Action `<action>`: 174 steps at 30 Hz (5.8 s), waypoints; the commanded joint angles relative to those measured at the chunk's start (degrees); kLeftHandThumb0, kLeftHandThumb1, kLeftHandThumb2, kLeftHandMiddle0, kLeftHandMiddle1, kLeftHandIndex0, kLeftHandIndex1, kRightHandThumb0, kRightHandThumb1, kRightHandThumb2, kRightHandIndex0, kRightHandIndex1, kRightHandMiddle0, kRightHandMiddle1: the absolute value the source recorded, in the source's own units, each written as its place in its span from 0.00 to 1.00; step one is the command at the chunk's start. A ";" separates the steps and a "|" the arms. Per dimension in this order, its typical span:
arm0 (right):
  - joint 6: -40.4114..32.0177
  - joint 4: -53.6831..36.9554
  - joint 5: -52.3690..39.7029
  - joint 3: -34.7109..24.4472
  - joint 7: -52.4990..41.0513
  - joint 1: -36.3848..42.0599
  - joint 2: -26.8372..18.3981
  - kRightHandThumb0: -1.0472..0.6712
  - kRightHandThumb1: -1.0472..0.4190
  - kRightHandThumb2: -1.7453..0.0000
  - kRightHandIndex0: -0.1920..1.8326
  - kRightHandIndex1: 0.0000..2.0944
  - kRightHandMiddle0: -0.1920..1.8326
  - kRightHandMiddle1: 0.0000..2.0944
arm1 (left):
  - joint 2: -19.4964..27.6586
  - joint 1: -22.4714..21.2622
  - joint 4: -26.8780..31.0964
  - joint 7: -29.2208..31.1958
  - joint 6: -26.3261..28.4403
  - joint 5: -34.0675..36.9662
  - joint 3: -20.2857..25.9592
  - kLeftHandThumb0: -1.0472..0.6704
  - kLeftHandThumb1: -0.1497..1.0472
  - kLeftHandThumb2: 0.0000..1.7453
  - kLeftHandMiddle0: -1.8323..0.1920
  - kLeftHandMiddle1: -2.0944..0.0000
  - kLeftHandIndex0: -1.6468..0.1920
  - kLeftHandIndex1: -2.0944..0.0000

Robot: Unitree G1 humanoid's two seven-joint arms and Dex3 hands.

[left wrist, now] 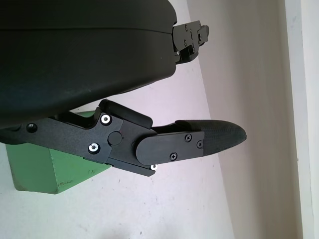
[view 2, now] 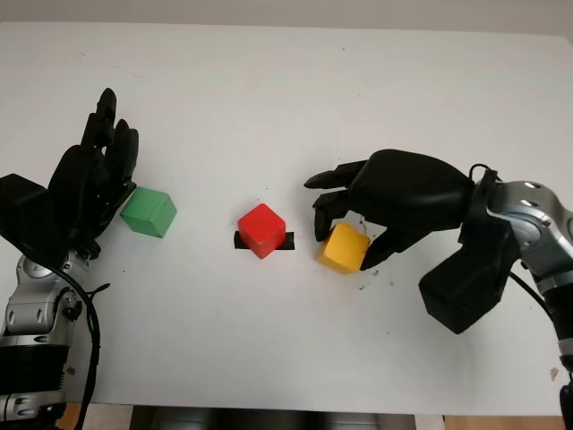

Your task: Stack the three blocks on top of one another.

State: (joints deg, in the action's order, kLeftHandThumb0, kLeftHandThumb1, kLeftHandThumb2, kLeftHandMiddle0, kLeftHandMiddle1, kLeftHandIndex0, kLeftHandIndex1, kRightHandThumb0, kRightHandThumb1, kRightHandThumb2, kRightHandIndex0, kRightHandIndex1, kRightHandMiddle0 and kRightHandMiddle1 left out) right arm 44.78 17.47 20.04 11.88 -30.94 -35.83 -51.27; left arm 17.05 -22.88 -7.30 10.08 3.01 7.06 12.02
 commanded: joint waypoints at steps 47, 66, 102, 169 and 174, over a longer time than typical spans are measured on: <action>-15.46 1.68 -5.85 0.88 -13.06 -21.70 13.19 0.40 0.12 0.97 0.28 0.04 0.34 0.68 | 0.08 1.10 1.84 -1.39 -0.08 -0.22 -0.16 0.18 1.00 0.28 1.00 0.98 0.99 0.97; -17.81 0.21 -7.23 0.42 -13.86 -20.28 13.65 0.40 0.10 0.97 0.25 0.02 0.29 0.67 | -0.14 0.72 1.39 -1.14 -0.91 0.30 0.16 0.19 1.00 0.28 1.00 0.97 0.99 0.98; 5.04 -4.48 -1.30 3.08 -13.49 -14.79 7.34 0.24 0.11 0.97 0.15 0.02 0.24 0.31 | 0.72 0.47 1.56 -0.57 0.25 -0.94 -0.42 0.19 1.00 0.29 1.00 0.98 1.00 0.98; 31.81 12.46 42.24 11.57 39.49 -20.50 12.10 0.28 0.11 0.97 0.10 0.02 0.23 0.26 | -1.87 1.73 3.59 -2.76 0.23 -1.13 -0.79 0.20 1.00 0.29 1.00 0.99 0.99 0.98; 31.56 12.38 44.83 13.39 42.48 -20.99 11.73 0.27 0.10 0.97 0.10 0.03 0.24 0.27 | -1.94 2.09 4.31 -3.20 0.84 -1.16 -0.78 0.20 1.00 0.28 1.00 0.99 1.00 0.98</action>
State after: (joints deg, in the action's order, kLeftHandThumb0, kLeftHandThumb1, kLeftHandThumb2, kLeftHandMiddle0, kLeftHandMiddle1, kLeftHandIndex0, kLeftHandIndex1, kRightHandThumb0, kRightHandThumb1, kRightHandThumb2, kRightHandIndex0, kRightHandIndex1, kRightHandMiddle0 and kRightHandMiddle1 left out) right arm 76.42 30.02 64.61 24.63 10.70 -56.02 -39.14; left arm 15.18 -21.74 -4.02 7.09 3.70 5.89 11.25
